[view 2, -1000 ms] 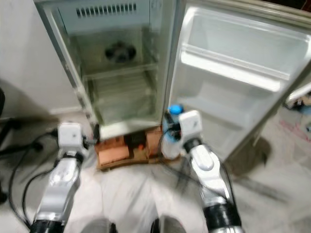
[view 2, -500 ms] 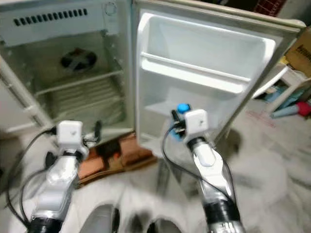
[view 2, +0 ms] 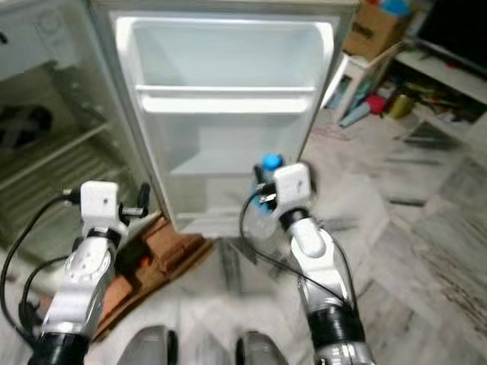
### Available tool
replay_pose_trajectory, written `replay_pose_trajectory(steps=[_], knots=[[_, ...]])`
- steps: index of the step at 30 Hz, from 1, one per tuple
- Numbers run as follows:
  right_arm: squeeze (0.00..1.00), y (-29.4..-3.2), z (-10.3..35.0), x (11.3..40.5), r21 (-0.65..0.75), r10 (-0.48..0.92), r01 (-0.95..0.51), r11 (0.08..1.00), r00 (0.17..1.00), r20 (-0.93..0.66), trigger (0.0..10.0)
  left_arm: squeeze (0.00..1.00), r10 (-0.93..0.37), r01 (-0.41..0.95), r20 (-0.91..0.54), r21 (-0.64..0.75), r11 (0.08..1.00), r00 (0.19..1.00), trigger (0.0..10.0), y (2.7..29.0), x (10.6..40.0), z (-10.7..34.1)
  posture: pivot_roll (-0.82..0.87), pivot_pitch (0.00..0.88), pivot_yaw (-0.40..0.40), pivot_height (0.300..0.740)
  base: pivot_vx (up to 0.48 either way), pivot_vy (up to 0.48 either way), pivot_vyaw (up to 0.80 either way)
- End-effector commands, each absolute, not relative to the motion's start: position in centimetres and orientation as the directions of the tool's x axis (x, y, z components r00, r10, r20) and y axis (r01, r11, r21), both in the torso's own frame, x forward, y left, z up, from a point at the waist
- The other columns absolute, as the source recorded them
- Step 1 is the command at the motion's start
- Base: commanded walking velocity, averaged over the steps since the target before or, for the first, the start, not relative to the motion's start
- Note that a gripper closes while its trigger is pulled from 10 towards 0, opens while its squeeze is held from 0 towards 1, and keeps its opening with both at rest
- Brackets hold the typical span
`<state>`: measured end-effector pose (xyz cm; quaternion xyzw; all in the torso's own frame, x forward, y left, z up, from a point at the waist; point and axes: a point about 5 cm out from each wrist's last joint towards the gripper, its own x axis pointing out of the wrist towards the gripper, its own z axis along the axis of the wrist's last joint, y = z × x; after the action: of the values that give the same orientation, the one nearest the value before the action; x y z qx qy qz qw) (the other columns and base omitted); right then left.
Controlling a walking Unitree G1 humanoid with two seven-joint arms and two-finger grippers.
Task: Restocking fridge
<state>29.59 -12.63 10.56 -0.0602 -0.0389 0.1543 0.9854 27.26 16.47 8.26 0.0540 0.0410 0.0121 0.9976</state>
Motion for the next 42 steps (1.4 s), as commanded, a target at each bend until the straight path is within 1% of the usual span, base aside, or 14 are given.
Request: replay_pose_trajectory(steps=[1, 8, 13, 20, 29, 31, 33, 42], knots=[[0.00, -13.38, 10.79, 29.52, -0.144, 0.283, -0.271, 0.952, 0.957, 0.070, 10.0, 0.00, 0.018, -0.009, -0.086, 0.105, 0.994, 0.996, 10.0, 16.21, 27.10, 8.23, 0.06, 0.122, -0.037, 0.740, 0.000, 0.000, 0.00], [0.00, -13.33, 10.06, 28.85, -0.133, 0.276, -0.267, 0.954, 0.960, 0.052, 10.0, 0.00, 0.013, -0.003, -0.093, 0.106, 0.994, 0.996, 10.0, 16.00, 26.83, 8.08, 0.06, 0.115, -0.044, 0.740, 0.000, 0.000, 0.00], [0.00, -13.52, 9.89, 28.94, -0.133, 0.270, -0.262, 0.956, 0.962, 0.045, 10.0, 0.00, 0.007, 0.003, -0.097, 0.103, 0.995, 0.995, 10.0, 15.84, 26.64, 7.91, 0.06, 0.102, -0.053, 0.740, 0.000, 0.000, 0.00], [0.00, -13.75, 10.23, 29.63, -0.146, 0.263, -0.254, 0.956, 0.963, 0.050, 10.0, 0.00, -0.001, 0.010, -0.093, 0.095, 0.995, 0.996, 10.0, 15.65, 26.66, 7.91, 0.06, 0.100, -0.056, 0.740, 0.311, 0.000, -0.76], [0.00, -13.65, 10.12, 29.51, -0.147, 0.267, -0.258, 0.955, 0.962, 0.049, 10.0, 0.00, -0.001, 0.009, -0.092, 0.084, 0.996, 0.996, 10.0, 15.64, 26.64, 7.88, 0.06, 0.099, -0.060, 0.740, 0.347, 0.000, -0.60], [0.00, -13.60, 10.08, 29.48, -0.147, 0.270, -0.261, 0.954, 0.962, 0.049, 10.0, 0.00, 0.001, 0.006, -0.090, 0.079, 0.997, 0.996, 10.0, 15.67, 26.70, 7.93, 0.06, 0.099, -0.060, 0.740, 0.270, 0.345, -0.41], [0.00, -13.57, 10.09, 29.49, -0.146, 0.273, -0.264, 0.953, 0.961, 0.049, 10.0, 0.00, -0.001, 0.007, -0.087, 0.074, 0.997, 0.996, 10.0, 15.64, 26.73, 7.97, 0.05, 0.098, -0.060, 0.740, 0.253, 0.375, 0.00], [0.00, -13.46, 9.99, 29.31, -0.123, 0.296, -0.288, 0.950, 0.954, 0.050, 10.0, 0.00, 0.005, 0.003, -0.099, 0.078, 0.997, 0.995, 10.0, 15.51, 26.58, 7.84, 0.05, 0.101, -0.060, 0.740, 0.000, 0.000, 0.00]])
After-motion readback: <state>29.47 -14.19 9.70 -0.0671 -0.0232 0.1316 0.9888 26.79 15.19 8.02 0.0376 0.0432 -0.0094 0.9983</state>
